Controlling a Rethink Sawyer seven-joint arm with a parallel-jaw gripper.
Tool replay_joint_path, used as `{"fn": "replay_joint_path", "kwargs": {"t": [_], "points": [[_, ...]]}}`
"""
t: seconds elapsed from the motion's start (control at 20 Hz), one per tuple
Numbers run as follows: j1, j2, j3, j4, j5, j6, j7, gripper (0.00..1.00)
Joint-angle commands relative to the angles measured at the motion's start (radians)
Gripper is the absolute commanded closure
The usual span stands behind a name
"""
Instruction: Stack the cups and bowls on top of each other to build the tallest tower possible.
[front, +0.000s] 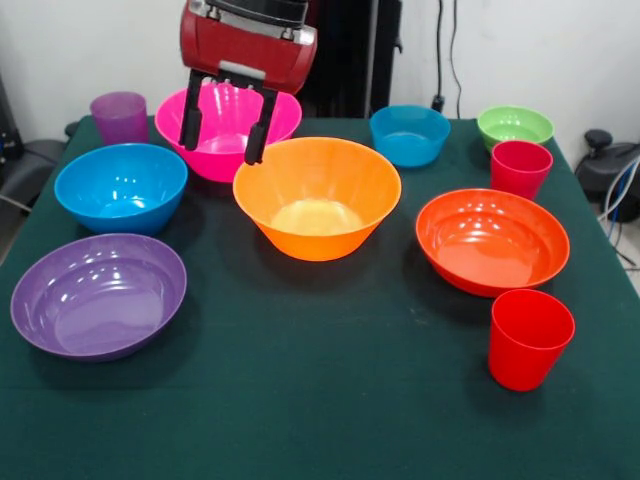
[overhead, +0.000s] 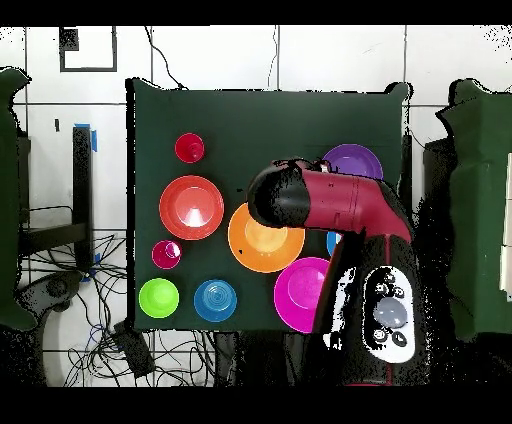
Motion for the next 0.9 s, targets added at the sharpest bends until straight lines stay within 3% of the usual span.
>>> {"fn": "replay_joint_path", "kwargs": {"t": [0.05,0.1,0.5,0.7,0.9], "points": [[0.081,0.065,-0.026,-0.051,-0.071,0.03,0.112,0.0],[0.044,0.037,0.015,-0.01,-0.074,-0.073,0.085,0.0],[0.009,0.083,0.009,0.026,-0.082,-0.166,0.072,0.0],[0.019,0.041,0.016,0.01,-0.053,-0.081,0.033,0.0],[0.057,-0.017,0.025,-0.102,0.006,0.13,0.007,0.0]]}}
